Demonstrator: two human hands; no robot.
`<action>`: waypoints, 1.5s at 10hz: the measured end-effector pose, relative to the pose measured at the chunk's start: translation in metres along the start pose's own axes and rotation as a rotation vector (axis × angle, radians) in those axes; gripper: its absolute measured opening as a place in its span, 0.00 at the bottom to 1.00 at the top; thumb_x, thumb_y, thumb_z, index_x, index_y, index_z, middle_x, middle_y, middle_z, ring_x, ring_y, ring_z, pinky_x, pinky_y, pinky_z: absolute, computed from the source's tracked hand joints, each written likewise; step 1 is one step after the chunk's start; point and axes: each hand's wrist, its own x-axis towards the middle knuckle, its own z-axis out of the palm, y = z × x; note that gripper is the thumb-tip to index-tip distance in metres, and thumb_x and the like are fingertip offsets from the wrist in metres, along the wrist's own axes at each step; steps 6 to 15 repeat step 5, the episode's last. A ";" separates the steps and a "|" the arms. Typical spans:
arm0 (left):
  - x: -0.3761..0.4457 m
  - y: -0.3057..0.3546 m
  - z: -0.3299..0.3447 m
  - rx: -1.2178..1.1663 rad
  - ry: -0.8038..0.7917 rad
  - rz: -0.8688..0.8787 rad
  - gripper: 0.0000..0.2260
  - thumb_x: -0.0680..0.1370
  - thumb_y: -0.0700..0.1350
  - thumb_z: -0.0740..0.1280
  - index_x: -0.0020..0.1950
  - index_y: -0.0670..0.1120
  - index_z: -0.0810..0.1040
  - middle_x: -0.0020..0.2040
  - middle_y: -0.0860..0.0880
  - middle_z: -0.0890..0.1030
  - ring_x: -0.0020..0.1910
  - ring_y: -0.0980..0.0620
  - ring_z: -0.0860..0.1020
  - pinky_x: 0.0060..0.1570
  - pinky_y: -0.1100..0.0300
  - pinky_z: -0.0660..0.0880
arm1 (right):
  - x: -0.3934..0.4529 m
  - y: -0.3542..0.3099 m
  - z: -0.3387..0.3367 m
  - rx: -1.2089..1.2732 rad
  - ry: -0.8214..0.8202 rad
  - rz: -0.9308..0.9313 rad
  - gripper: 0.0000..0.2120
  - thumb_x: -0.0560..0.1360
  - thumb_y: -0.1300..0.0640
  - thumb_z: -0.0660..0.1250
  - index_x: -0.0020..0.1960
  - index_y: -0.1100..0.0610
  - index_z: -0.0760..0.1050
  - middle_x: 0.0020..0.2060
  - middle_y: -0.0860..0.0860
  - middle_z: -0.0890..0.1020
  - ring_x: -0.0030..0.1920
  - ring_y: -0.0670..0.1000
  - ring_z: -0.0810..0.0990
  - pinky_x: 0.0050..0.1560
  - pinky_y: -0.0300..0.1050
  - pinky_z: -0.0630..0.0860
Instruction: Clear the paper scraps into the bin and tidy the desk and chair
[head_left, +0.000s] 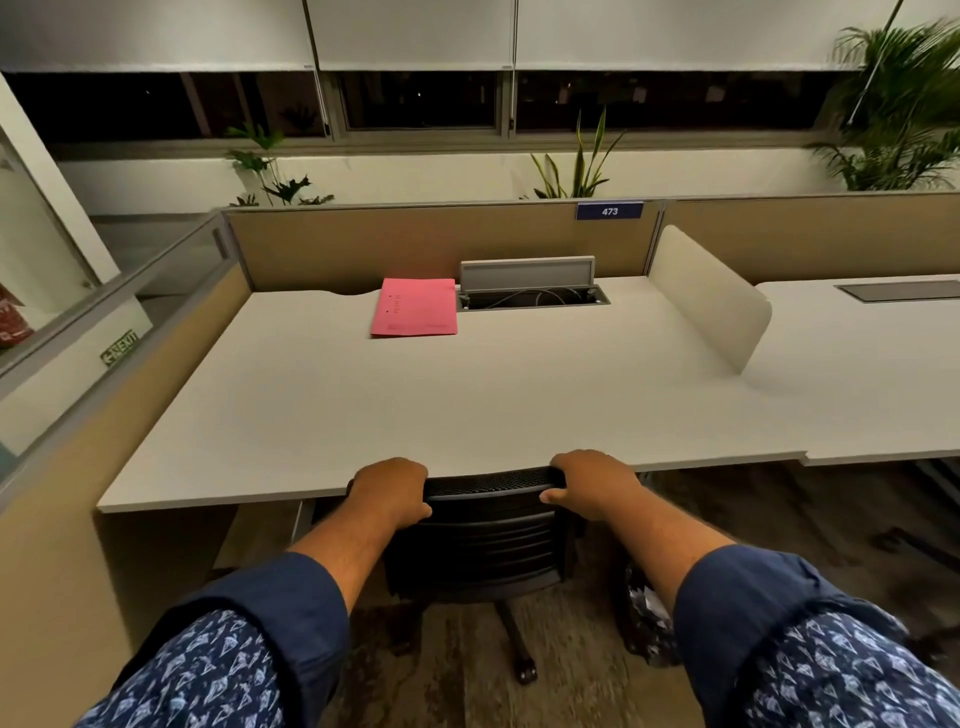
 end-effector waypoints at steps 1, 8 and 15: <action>-0.006 0.004 -0.014 0.014 0.021 0.007 0.19 0.78 0.58 0.70 0.65 0.50 0.81 0.60 0.50 0.82 0.57 0.47 0.82 0.55 0.51 0.81 | -0.004 0.001 -0.007 0.045 0.001 0.017 0.27 0.79 0.37 0.69 0.71 0.54 0.76 0.67 0.53 0.80 0.65 0.57 0.79 0.64 0.55 0.78; -0.044 0.012 -0.048 0.022 0.088 0.013 0.20 0.79 0.58 0.71 0.67 0.50 0.81 0.63 0.50 0.83 0.59 0.47 0.81 0.57 0.51 0.80 | -0.024 -0.004 -0.042 0.139 0.124 -0.017 0.29 0.77 0.39 0.72 0.74 0.48 0.74 0.73 0.49 0.77 0.71 0.54 0.75 0.69 0.54 0.75; -0.044 0.012 -0.048 0.022 0.088 0.013 0.20 0.79 0.58 0.71 0.67 0.50 0.81 0.63 0.50 0.83 0.59 0.47 0.81 0.57 0.51 0.80 | -0.024 -0.004 -0.042 0.139 0.124 -0.017 0.29 0.77 0.39 0.72 0.74 0.48 0.74 0.73 0.49 0.77 0.71 0.54 0.75 0.69 0.54 0.75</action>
